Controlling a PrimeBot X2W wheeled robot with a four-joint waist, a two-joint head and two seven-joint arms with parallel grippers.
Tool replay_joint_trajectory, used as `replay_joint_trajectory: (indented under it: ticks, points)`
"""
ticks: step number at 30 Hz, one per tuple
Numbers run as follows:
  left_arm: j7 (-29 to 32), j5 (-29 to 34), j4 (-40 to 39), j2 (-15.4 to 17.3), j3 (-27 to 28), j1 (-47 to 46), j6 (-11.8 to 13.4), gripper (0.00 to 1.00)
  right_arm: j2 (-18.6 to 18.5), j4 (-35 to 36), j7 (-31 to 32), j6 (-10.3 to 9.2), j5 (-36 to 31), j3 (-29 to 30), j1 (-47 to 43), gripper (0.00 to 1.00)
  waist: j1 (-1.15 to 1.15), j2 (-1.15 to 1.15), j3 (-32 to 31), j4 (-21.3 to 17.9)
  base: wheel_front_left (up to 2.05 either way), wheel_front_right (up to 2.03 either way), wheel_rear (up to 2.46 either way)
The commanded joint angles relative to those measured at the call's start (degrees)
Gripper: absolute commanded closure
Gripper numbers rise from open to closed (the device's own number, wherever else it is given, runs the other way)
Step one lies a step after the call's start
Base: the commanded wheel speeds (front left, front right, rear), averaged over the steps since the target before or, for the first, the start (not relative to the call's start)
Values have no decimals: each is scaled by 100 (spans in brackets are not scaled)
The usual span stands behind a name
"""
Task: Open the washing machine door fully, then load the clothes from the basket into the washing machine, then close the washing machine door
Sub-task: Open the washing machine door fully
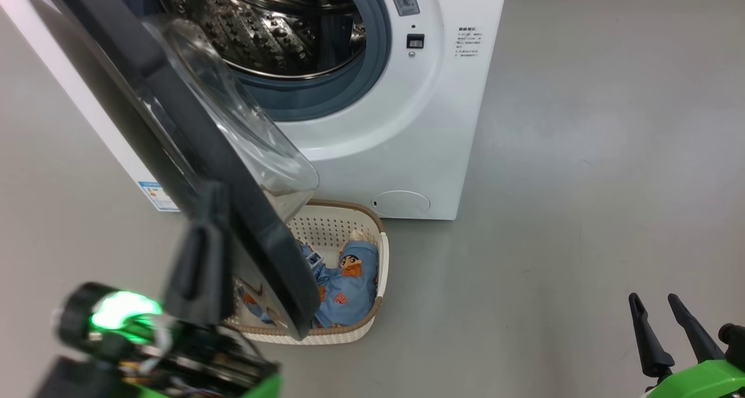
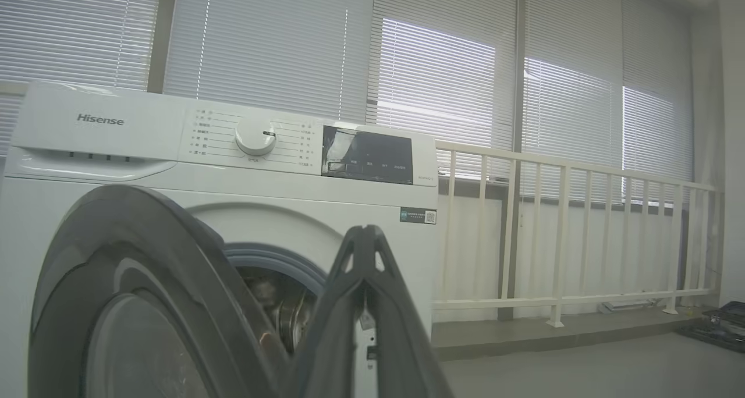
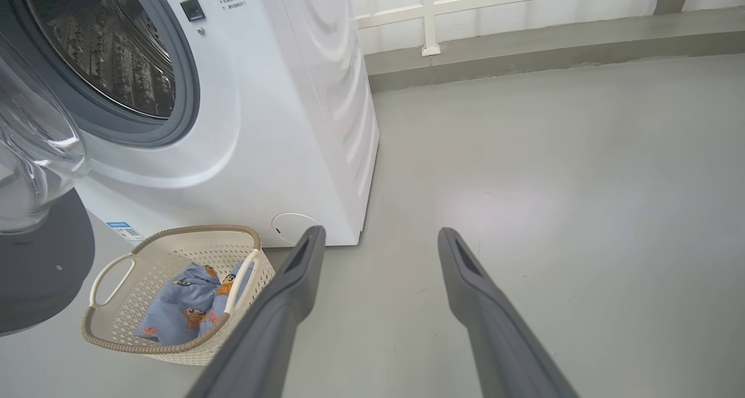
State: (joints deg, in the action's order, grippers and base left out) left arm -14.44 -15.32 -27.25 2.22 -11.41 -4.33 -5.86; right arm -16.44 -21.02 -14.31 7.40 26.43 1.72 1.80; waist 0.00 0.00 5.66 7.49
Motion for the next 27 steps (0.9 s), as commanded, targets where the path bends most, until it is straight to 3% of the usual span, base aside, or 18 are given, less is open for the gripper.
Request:
replay_joint_trajectory:
  ticks: [1,6,13,20,27]
  points:
    - [76,55,-179,66,-80,-48,-26,100,-111,144,-69,9,-79,-122,30,0,0,0,7,3,0,0,0]
    - [188,-47,123,66,-810,-11,-60,100,-118,162,-69,9,-84,-135,35,0,0,0,31,11,0,0,0]
    - [59,-666,1390,66,-1542,-64,48,100,-89,149,-69,9,-83,-177,58,0,0,0,18,21,0,0,0]
    - [-38,-1141,2529,66,-1574,-355,106,100,-95,161,-69,9,-74,-230,59,0,0,0,3,28,0,0,0]
    - [-53,-1433,3078,66,-1410,-700,133,100,-97,159,-69,9,-71,-266,79,0,0,0,5,6,0,0,0]
